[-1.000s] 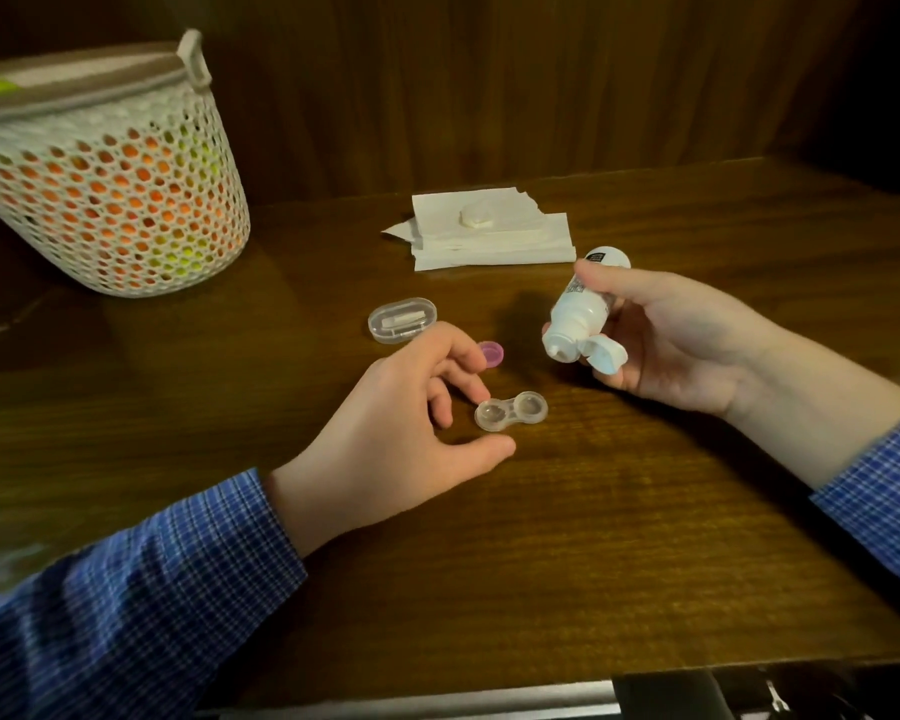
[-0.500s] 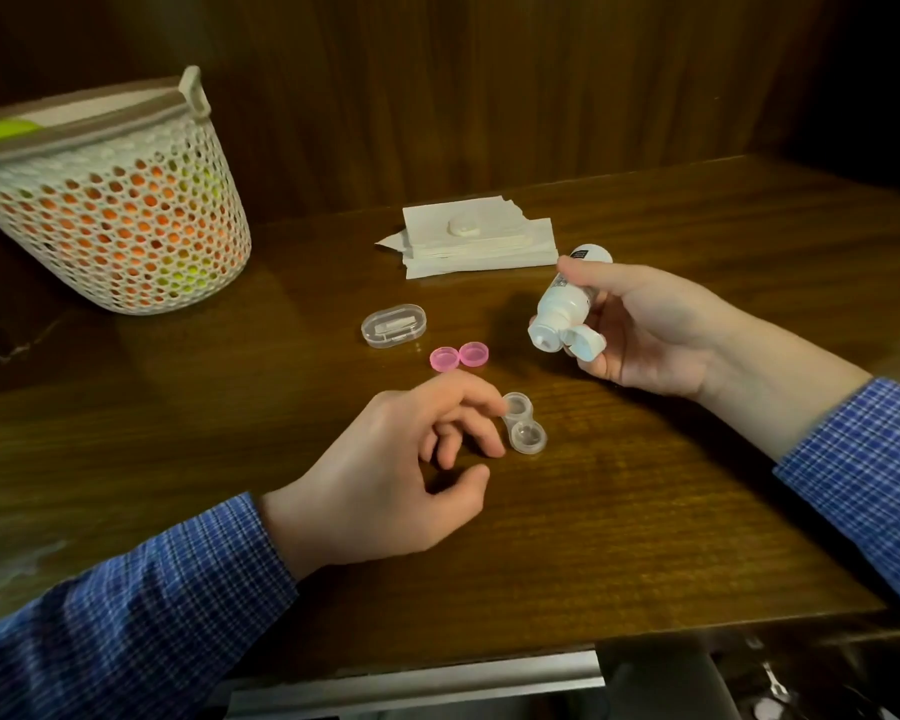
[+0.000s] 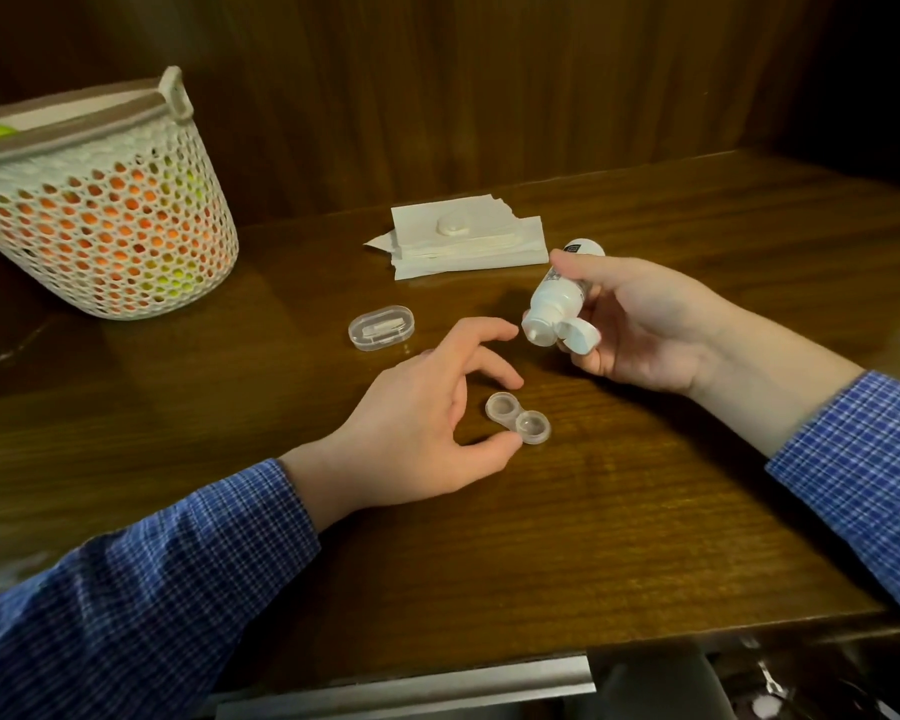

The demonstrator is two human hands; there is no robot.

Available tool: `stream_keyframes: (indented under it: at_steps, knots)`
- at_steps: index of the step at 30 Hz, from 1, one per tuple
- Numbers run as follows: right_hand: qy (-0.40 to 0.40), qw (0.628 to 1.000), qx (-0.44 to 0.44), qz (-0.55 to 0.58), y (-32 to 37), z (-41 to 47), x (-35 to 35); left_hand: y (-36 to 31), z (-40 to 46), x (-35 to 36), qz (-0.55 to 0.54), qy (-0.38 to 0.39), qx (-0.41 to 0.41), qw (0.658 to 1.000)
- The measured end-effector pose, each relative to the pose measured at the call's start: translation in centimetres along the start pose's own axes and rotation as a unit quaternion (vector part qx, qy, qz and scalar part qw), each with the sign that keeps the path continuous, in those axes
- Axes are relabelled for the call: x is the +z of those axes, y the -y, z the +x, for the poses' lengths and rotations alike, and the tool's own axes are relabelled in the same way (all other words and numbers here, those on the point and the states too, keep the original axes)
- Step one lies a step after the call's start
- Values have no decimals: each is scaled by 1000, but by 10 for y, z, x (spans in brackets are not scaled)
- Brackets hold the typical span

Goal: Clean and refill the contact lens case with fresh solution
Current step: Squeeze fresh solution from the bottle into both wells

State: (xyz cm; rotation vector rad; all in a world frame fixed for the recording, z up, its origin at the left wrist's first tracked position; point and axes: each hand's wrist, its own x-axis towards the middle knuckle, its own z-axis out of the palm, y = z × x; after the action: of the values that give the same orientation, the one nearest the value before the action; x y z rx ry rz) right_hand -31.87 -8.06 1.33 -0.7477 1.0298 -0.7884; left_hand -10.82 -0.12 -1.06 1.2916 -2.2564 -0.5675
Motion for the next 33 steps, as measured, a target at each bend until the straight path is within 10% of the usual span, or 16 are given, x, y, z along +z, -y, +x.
stream_keyframes:
  at_steps: [33]
  knots:
    - [70,974,-77,-200,-14,-5,12,4,-8,1,-2,-77,-20,997]
